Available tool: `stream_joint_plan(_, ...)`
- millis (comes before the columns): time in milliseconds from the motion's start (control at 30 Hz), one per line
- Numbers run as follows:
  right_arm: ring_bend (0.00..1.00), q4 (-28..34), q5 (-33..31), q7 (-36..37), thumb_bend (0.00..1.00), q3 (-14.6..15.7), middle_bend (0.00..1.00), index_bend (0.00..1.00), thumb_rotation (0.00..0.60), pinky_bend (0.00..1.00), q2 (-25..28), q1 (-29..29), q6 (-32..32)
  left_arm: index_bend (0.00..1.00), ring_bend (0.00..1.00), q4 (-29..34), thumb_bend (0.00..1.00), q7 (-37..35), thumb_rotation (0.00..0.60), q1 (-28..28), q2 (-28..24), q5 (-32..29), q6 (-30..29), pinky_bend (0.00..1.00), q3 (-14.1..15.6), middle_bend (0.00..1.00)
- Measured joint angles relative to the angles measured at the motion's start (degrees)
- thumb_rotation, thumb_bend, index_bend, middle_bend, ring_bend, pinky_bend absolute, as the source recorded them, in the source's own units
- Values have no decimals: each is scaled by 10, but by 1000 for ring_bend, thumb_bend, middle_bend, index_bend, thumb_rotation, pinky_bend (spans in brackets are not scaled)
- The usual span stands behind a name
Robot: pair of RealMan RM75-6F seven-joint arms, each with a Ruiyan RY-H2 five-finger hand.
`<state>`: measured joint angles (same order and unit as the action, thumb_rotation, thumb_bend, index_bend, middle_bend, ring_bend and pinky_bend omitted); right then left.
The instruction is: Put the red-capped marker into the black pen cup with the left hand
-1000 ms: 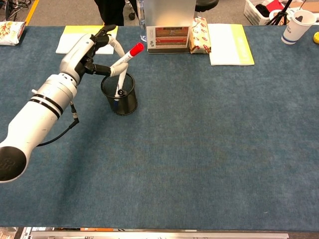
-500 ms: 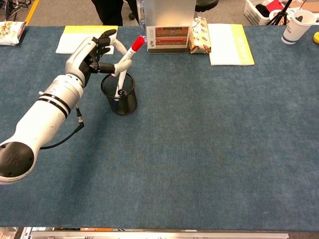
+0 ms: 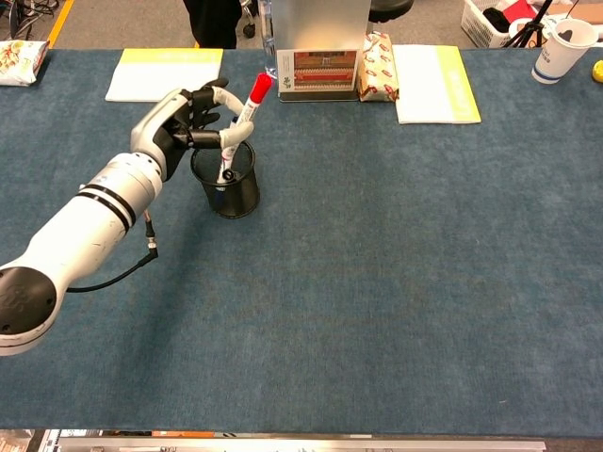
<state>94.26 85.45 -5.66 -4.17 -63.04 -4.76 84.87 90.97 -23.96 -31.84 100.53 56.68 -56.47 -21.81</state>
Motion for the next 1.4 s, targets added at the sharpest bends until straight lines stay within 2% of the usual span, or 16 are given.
stream_joint_plan(100, 220, 0, 0, 0, 87, 0, 242, 215, 600, 439, 0, 0, 0, 258, 0, 0, 323, -1, 598, 0, -5, 3, 8, 0, 3, 0)
stream_joint_plan(200, 220, 0, 0, -1, 87, 0, 242, 214, 600, 439, 0, 0, -1, 172, 0, 0, 262, 2, 598, -1, -8, 5, 13, 0, 6, 0)
stream_joint_plan(400, 220, 1, 1, 0, 87, 0, 243, 214, 600, 439, 0, 0, 0, 147, 0, 1, 246, 3, 600, 2, -15, 14, 5, 0, 7, 0)
stream_joint_plan(533, 220, 2, 2, 2, 88, 0, 243, 214, 600, 439, 2, 1, 4, 176, 0, 5, 246, 12, 600, 8, -31, 42, -7, 0, 12, 0)
stream_joint_plan(633, 220, 2, 2, 0, 87, 0, 243, 214, 600, 439, 2, 1, 4, 261, 0, 7, 246, 44, 600, 15, -53, 69, -34, 0, 22, 0)
stream_joint_plan(767, 220, 2, 4, -4, 87, 1, 244, 214, 600, 439, 0, 1, 3, 323, 0, 22, 246, 104, 600, 32, -105, 105, -70, 0, 39, 0)
stream_joint_plan(967, 220, 2, 8, -10, 87, 3, 244, 214, 600, 439, -2, 1, 4, 408, 0, 78, 246, 171, 600, 57, -200, 120, -88, 0, 67, 7)
stream_joint_plan(1100, 220, 3, 10, -14, 87, 3, 244, 214, 600, 439, -2, 2, 6, 421, 15, 119, 246, 213, 600, 74, -272, 138, -90, 0, 99, 140)
stream_joint_plan(1167, 220, 2, 11, -17, 87, 4, 244, 214, 600, 439, -2, 2, 7, 434, 33, 134, 246, 246, 600, 85, -309, 160, -96, 0, 120, 175)
stream_joint_plan(1300, 220, -1, 14, -30, 87, 5, 244, 214, 600, 439, -5, 2, 9, 462, 89, 139, 246, 316, 600, 111, -344, 225, -129, 28, 163, 259)
stream_joint_plan(1400, 220, -6, 15, -43, 87, 5, 244, 214, 600, 439, -10, 2, 10, 486, 129, 129, 246, 370, 600, 142, -356, 275, -176, 63, 194, 318)
